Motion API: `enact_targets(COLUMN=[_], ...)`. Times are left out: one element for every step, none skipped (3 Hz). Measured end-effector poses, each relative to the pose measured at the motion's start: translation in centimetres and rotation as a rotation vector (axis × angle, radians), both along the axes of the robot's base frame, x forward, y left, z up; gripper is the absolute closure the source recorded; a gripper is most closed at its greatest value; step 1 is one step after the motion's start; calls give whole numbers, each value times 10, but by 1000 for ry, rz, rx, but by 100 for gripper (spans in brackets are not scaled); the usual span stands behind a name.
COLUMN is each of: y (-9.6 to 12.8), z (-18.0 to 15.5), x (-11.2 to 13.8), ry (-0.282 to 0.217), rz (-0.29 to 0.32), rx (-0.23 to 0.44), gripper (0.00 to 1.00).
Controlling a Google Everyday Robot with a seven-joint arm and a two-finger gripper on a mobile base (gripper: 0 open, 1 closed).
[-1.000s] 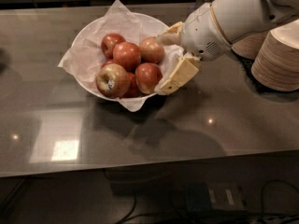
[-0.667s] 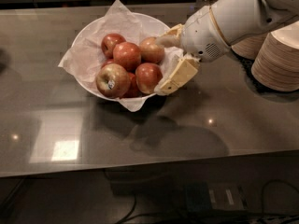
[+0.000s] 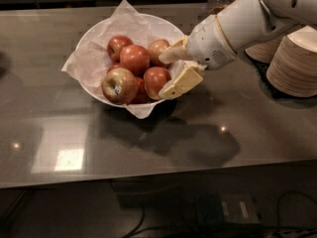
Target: Pick apple from white bowl
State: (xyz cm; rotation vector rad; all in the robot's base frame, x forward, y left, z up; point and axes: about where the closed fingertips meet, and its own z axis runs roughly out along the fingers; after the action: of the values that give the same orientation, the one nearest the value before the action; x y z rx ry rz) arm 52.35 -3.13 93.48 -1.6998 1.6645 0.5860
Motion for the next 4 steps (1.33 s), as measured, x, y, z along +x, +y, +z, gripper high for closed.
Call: enact_targets(y=[2,4,8,10], z=[-13,-20,-25,-28], x=[5,9,13,16], ry=[46,78,100,121], rz=[4,12,24,31], rx=[4,4,5,6], gripper=[36,36,35,35])
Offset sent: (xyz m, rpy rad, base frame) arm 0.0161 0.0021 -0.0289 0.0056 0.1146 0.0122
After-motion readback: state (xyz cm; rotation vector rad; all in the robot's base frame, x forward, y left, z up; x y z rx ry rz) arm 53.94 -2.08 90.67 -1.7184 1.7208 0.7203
